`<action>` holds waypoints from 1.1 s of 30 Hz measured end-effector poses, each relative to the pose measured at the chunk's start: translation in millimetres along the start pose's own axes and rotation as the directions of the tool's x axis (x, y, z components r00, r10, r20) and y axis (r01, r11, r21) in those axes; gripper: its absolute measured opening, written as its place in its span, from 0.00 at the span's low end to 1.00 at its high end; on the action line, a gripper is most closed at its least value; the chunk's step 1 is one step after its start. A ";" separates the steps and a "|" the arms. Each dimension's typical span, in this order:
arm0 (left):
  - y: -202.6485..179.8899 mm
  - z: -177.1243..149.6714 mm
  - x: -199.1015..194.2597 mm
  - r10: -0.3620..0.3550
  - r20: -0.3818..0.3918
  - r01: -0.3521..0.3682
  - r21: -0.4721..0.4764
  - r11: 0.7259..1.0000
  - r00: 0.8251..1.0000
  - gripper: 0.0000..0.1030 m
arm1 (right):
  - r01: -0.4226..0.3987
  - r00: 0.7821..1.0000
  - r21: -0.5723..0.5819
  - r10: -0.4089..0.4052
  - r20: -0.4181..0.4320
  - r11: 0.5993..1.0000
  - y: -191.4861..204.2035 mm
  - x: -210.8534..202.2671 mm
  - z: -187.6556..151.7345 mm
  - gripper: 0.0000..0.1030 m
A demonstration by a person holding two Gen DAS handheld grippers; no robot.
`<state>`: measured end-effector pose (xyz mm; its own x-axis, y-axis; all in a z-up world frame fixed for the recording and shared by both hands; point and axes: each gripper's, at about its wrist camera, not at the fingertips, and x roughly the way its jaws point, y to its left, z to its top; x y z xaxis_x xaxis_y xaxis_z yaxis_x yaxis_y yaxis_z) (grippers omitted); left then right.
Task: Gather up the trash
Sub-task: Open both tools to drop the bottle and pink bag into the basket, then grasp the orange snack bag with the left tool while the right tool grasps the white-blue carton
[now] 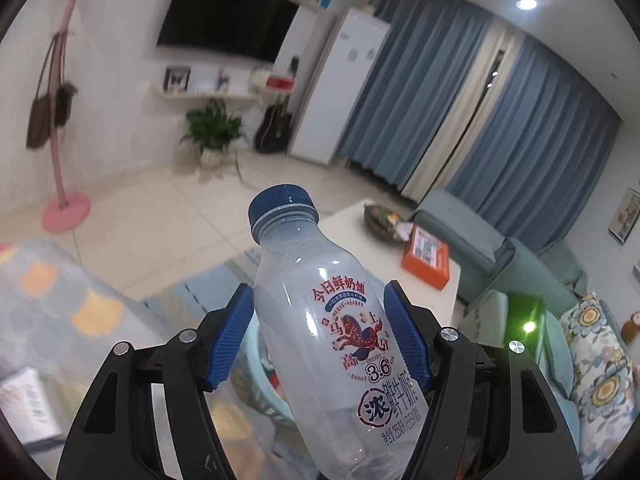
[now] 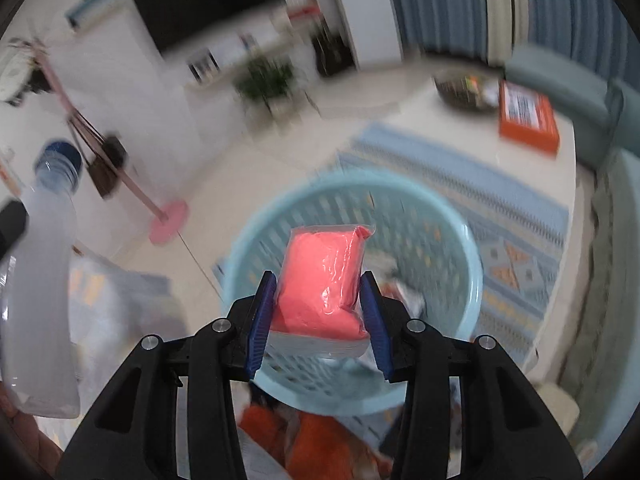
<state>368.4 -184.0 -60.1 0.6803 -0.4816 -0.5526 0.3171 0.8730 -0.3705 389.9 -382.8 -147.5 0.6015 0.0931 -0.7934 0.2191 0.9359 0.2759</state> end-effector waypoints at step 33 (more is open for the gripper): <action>37.2 -7.2 -138.3 0.036 0.144 -0.035 -0.006 0.999 0.989 0.71 | -0.118 0.985 -0.192 0.140 0.103 0.974 98.9 -99.4 -30.6 0.52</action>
<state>281.5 -85.5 -2.8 0.7790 -0.4340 -0.4525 0.2891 0.8891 -0.3549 328.3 -289.1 -58.0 0.7022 0.1877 -0.6868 -0.0052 0.9659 0.2587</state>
